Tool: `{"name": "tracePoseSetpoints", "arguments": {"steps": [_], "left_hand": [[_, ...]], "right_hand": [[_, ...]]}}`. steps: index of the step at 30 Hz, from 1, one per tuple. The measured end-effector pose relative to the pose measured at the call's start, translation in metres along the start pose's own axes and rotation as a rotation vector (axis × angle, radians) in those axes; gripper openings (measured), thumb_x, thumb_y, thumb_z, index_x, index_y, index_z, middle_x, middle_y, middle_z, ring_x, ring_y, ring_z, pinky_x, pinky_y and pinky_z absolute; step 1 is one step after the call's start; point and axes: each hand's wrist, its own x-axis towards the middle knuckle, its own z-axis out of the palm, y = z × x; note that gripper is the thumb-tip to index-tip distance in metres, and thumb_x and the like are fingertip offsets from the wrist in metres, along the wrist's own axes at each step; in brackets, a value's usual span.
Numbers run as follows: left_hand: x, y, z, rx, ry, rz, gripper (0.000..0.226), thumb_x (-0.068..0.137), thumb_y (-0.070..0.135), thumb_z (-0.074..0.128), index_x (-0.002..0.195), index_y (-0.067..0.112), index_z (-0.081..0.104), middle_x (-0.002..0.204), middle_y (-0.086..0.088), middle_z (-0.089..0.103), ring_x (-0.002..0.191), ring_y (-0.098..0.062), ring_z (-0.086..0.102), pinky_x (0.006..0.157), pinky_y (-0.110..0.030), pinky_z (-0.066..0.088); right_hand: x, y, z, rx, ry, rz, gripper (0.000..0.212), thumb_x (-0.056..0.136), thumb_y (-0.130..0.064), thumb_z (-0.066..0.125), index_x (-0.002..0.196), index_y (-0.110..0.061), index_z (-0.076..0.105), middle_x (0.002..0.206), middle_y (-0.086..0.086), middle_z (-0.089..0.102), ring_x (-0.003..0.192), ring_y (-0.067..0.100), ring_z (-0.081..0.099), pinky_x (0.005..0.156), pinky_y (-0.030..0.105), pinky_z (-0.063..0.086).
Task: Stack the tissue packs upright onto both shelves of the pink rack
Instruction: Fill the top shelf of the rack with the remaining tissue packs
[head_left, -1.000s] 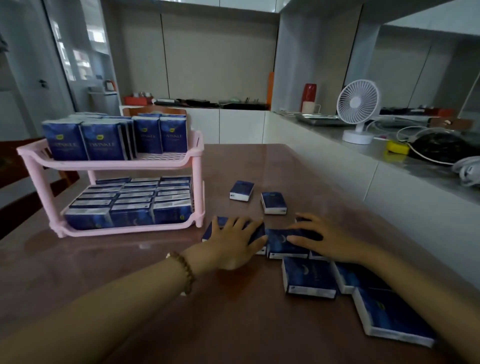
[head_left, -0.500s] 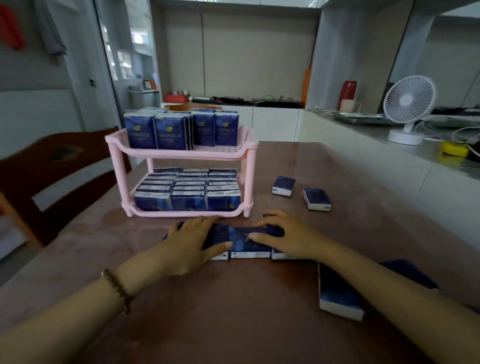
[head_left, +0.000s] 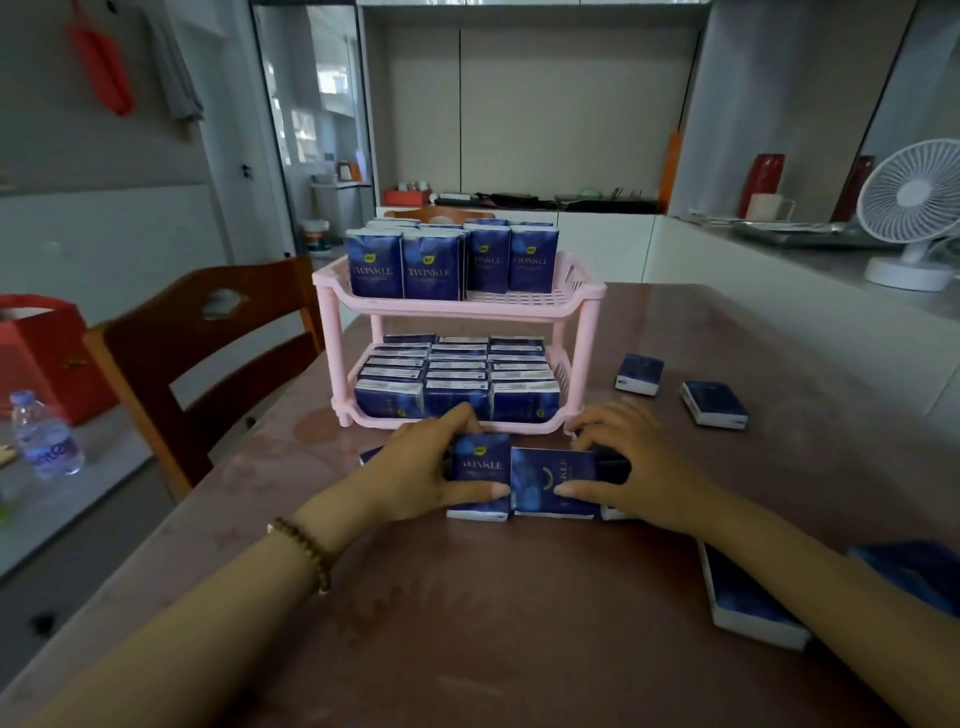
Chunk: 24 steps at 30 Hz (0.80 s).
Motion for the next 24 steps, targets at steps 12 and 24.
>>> {"name": "tracePoseSetpoints", "arguments": {"steps": [12,24], "left_hand": [[0.003,0.010,-0.004,-0.203,-0.019,0.042,0.031,0.085,0.040,0.060,0.106,0.018,0.062,0.098,0.000,0.067,0.088,-0.013,0.064,0.078,-0.033,0.053],[0.028,0.086,-0.105,-0.368,0.146,0.174,0.024,0.086,0.023,0.057,0.109,0.017,0.063,0.105,-0.004,0.070,0.094,-0.020,0.068,0.079,-0.032,0.058]], "right_hand": [[0.002,-0.026,-0.002,0.389,-0.042,0.053,0.028,0.075,-0.033,0.074,0.101,-0.032,0.063,0.099,-0.016,0.066,0.092,-0.004,0.061,0.079,0.009,0.045],[0.049,-0.037,-0.099,0.759,0.278,-0.005,0.030,0.075,-0.028,0.064,0.104,-0.030,0.059,0.103,-0.009,0.071,0.099,0.009,0.066,0.075,0.028,0.058]]}}
